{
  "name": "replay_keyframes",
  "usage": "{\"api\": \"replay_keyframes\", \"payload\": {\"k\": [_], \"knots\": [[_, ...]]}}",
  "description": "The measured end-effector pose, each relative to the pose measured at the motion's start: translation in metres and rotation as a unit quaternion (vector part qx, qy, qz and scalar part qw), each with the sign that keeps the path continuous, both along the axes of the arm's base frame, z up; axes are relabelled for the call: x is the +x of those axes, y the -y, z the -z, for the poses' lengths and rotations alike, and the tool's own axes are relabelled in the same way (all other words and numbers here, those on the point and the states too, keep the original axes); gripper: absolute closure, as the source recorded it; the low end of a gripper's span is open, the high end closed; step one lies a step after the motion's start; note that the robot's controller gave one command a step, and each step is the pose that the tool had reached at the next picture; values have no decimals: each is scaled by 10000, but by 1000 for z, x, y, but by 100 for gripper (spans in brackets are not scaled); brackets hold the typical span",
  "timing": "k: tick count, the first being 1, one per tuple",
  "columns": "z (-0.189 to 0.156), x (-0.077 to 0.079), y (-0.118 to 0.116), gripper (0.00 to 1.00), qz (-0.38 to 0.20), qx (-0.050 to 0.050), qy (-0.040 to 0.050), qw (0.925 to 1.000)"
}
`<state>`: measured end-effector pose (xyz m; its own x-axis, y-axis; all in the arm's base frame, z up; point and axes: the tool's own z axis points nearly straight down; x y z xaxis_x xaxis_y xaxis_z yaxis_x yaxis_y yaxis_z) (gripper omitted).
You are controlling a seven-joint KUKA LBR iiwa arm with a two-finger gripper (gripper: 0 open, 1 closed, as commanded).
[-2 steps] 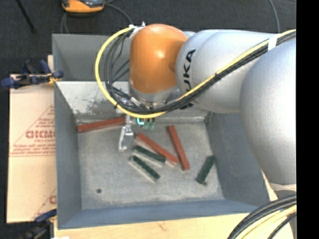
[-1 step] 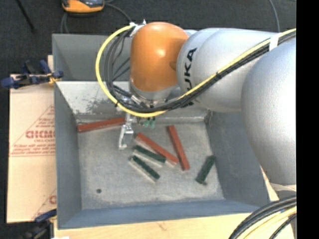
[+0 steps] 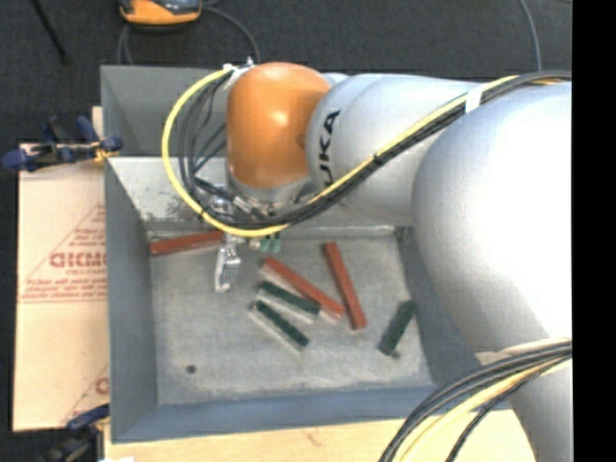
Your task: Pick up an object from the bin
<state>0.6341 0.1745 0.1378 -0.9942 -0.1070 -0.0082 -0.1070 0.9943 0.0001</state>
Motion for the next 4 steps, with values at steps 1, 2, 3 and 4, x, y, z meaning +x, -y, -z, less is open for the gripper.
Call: {"api": "replay_keyframes", "payload": {"k": [1, 2, 3, 4], "knots": [[9, 12, -24, 0, 664, 6, -34, 9978], [26, 22, -47, 0, -74, 3, -3, 10000], [58, 16, -37, 0, 1768, 14, -56, 9842], [63, 23, -41, 100, 925, 25, 0, 9957]]}}
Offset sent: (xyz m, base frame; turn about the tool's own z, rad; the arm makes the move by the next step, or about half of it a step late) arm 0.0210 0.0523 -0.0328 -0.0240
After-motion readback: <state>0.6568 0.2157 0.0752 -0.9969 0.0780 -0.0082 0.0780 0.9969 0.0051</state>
